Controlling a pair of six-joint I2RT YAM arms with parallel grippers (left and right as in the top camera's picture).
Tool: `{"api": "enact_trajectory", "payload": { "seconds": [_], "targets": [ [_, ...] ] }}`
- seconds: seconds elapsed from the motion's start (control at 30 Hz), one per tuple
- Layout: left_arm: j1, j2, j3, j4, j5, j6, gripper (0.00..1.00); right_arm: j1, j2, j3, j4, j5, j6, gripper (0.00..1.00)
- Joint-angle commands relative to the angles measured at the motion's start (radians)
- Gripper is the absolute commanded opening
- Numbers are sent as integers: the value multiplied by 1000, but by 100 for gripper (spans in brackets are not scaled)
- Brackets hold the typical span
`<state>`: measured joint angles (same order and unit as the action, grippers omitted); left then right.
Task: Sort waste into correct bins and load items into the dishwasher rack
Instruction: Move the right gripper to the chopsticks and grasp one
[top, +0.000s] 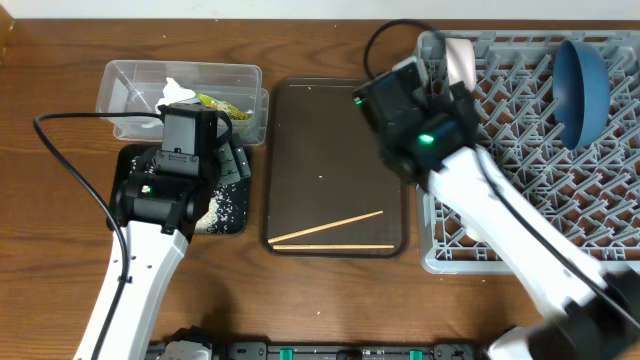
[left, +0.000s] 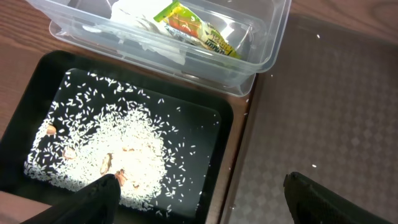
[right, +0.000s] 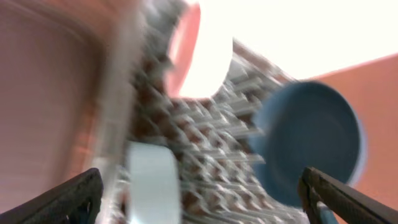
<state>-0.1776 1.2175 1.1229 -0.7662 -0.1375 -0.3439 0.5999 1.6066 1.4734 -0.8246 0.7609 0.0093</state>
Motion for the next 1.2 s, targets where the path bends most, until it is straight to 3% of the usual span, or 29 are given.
{"api": "enact_trajectory", "payload": {
  "seconds": [0.0,0.1,0.2,0.3,0.83,1.0,1.17],
  "targets": [
    [4,6,10,-4,-6,-6,87,12,-90,4,31,-448,-25,99],
    [4,6,10,-4,-6,-6,87,9,-106,4,53,-718,-25,99],
    [4,6,10,-4,-6,-6,87,9,-84,3,40,-806,-27,99],
    [4,6,10,-4,-6,-6,87,11,-33,2,-4,-888,-153,99],
    [4,6,10,-4,-6,-6,87,63,267,2,-254,-959,-393,71],
    [4,6,10,-4,-6,-6,87,103,360,2,-247,-927,-435,60],
    [4,6,10,-4,-6,-6,87,124,449,2,-216,-873,-438,56]
  ]
}}
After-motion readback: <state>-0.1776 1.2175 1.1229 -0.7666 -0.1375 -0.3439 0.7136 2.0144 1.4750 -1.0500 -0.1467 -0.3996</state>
